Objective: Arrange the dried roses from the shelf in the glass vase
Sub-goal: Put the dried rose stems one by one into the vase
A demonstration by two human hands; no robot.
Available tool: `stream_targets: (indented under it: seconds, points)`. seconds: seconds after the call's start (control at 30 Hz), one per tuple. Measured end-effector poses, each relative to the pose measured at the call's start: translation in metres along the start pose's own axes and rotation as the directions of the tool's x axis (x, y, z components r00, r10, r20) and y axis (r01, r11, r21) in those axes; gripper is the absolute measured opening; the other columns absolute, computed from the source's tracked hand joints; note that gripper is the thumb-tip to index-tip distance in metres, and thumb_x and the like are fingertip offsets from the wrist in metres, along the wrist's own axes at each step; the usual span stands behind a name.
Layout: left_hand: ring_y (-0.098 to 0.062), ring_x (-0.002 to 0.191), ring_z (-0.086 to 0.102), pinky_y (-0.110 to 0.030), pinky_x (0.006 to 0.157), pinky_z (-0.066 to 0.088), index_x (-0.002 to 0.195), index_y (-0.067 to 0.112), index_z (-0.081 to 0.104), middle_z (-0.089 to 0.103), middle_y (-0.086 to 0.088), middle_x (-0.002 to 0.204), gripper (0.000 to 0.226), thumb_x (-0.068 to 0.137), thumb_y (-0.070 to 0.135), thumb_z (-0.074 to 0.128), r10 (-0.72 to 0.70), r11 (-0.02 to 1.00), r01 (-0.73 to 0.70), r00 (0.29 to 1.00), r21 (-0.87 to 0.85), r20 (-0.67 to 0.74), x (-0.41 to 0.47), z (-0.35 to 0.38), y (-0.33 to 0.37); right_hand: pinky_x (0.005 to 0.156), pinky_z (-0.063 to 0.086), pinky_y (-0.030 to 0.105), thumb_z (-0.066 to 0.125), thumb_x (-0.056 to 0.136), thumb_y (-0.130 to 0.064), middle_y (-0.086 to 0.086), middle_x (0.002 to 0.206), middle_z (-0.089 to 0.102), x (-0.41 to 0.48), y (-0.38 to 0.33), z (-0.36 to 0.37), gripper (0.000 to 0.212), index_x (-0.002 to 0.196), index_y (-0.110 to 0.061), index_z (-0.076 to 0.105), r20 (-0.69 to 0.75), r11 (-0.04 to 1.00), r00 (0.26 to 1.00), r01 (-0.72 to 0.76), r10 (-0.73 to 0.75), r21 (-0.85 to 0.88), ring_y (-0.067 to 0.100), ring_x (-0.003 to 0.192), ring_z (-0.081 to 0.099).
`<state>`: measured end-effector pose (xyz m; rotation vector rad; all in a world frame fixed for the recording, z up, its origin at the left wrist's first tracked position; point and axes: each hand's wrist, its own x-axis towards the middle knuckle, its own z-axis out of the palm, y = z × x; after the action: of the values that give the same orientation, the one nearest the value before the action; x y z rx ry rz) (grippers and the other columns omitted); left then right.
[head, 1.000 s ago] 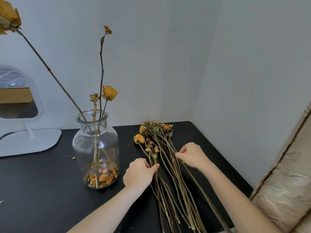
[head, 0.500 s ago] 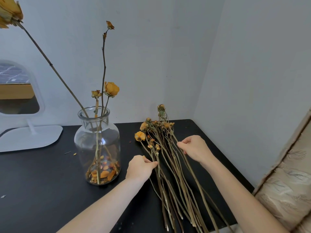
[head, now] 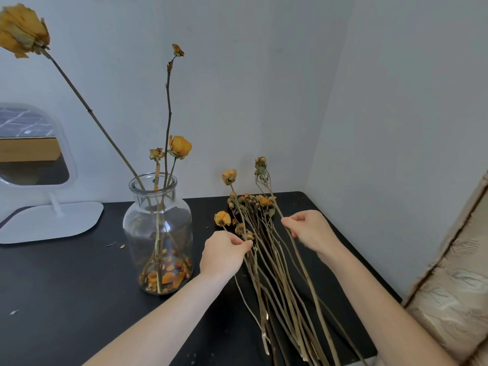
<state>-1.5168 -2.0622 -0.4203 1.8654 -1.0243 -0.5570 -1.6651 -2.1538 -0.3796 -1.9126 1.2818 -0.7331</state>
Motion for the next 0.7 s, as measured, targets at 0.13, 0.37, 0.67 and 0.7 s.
stream_targets:
  seconds: [0.13,0.37,0.67,0.7]
  points:
    - [-0.02,0.067,0.062,-0.018,0.059,0.04,0.071,0.01,0.073,0.069,-0.013,0.072,0.029,0.086,0.032,0.062,0.114,0.993,-0.112,0.991,0.03,-0.065,-0.004,-0.008,0.01,0.054,0.034,0.019,0.059,0.088,-0.024,-0.009,0.051,0.049,0.0,-0.005,-0.001,0.024,0.065,-0.018,0.063,-0.022,0.998,1.0,0.0,0.001,0.059,0.002,0.047,0.043]
    - [-0.004,0.06,0.056,-0.023,0.064,0.043,0.068,0.015,0.071,0.057,0.011,0.057,0.027,0.083,0.036,0.065,0.195,0.972,-0.192,0.981,0.134,-0.008,-0.006,-0.016,0.02,0.058,0.038,0.021,0.059,0.088,-0.025,-0.008,0.057,0.053,-0.001,-0.008,0.0,0.016,0.08,-0.015,0.068,-0.011,0.994,1.0,-0.006,0.008,0.108,0.003,0.053,0.047]
    - [-0.014,0.054,0.053,-0.029,0.062,0.049,0.049,0.022,0.055,0.048,0.007,0.05,0.037,0.08,0.037,0.067,0.068,0.922,-0.105,0.991,0.373,0.111,-0.004,-0.015,0.03,0.052,0.033,0.018,0.059,0.088,-0.023,-0.009,0.054,0.051,-0.003,-0.007,-0.005,0.021,0.069,-0.018,0.065,-0.008,0.993,1.0,-0.021,0.022,0.114,0.002,0.049,0.045]
    - [-0.014,0.054,0.051,-0.029,0.063,0.048,0.047,0.023,0.052,0.046,0.007,0.05,0.039,0.08,0.037,0.068,0.068,0.926,-0.102,0.992,0.363,0.106,-0.004,-0.016,0.029,0.052,0.033,0.018,0.059,0.088,-0.023,-0.009,0.054,0.051,-0.003,-0.007,-0.004,0.021,0.069,-0.018,0.065,-0.011,0.993,1.0,-0.024,0.025,0.117,0.002,0.05,0.045]
